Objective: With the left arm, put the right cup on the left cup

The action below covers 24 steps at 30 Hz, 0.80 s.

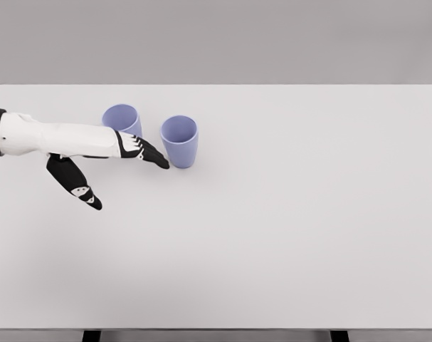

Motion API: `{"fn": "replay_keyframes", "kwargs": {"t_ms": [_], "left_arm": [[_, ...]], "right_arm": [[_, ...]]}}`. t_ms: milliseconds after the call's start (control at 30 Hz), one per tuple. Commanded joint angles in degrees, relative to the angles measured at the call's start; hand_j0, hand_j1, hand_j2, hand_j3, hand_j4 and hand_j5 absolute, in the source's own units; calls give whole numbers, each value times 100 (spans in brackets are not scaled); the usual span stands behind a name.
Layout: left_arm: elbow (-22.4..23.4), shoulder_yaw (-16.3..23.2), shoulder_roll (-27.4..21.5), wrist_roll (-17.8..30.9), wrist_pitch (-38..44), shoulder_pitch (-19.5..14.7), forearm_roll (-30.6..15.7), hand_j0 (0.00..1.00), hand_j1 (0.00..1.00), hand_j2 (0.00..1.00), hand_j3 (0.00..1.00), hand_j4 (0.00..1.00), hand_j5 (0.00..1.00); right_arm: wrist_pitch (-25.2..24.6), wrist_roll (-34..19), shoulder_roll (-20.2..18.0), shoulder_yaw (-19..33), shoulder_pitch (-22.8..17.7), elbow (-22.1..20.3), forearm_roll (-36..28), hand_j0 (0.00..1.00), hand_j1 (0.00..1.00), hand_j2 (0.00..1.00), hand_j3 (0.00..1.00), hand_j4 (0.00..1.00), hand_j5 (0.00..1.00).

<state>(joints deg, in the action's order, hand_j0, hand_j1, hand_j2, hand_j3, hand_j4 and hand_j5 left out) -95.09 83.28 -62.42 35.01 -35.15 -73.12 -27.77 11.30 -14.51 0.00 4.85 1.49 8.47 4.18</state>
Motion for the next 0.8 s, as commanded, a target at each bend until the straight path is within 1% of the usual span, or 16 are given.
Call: {"fn": "replay_keyframes", "kwargs": {"t_ms": [0,200,300,333,400,467,500,533,567,600,633,700,767], "left_arm": [[0,4,19,-1,15,0,-44,100,100,100,100,100,100],[70,4,142,-1,15,-18,-62,100,100,100,100,100,100],[88,-13,125,-1,15,79,-53,100,100,100,100,100,100],[166,-13,89,-1,15,114,-18,100,100,100,100,100,100],[263,66,177,-1,15,88,-27,100,100,100,100,100,100],[588,75,388,-1,15,62,-18,100,100,100,100,100,100],[668,258,406,-1,15,-96,-27,100,100,100,100,100,100],[878,952,589,-1,15,-631,-44,100,100,100,100,100,100],[1203,1436,888,-1,15,-1001,-71,100,100,100,100,100,100],[1441,1604,1056,-1,15,-1134,-115,100,100,100,100,100,100],[1459,1630,1109,-1,15,-1160,-167,100,100,100,100,100,100],[1599,1665,1188,-1,15,-1380,-238,100,100,100,100,100,100],[1626,1595,1276,-1,15,-1661,-308,100,100,100,100,100,100]], "right_arm": [[-5,-8,0,-10,0,6,4,100,100,100,100,100,100],[-5,1,0,-11,-18,32,4,100,100,100,100,100,100],[-5,1,0,16,-18,32,4,100,100,100,100,100,100],[4,1,0,-2,-18,32,4,100,100,100,100,100,100],[-5,1,0,-11,-18,32,4,100,100,100,100,100,100],[4,1,0,-11,-9,32,4,100,100,100,100,100,100],[-5,1,0,-11,-18,32,4,100,100,100,100,100,100],[-5,10,0,-2,-18,32,4,100,100,100,100,100,100],[-5,1,0,-2,-18,32,4,100,100,100,100,100,100],[-5,1,0,-2,-9,32,4,100,100,100,100,100,100],[-5,1,0,-11,-9,32,4,100,100,100,100,100,100],[-5,1,0,-2,-18,32,4,100,100,100,100,100,100],[-5,1,0,-11,-18,32,4,100,100,100,100,100,100]]}}
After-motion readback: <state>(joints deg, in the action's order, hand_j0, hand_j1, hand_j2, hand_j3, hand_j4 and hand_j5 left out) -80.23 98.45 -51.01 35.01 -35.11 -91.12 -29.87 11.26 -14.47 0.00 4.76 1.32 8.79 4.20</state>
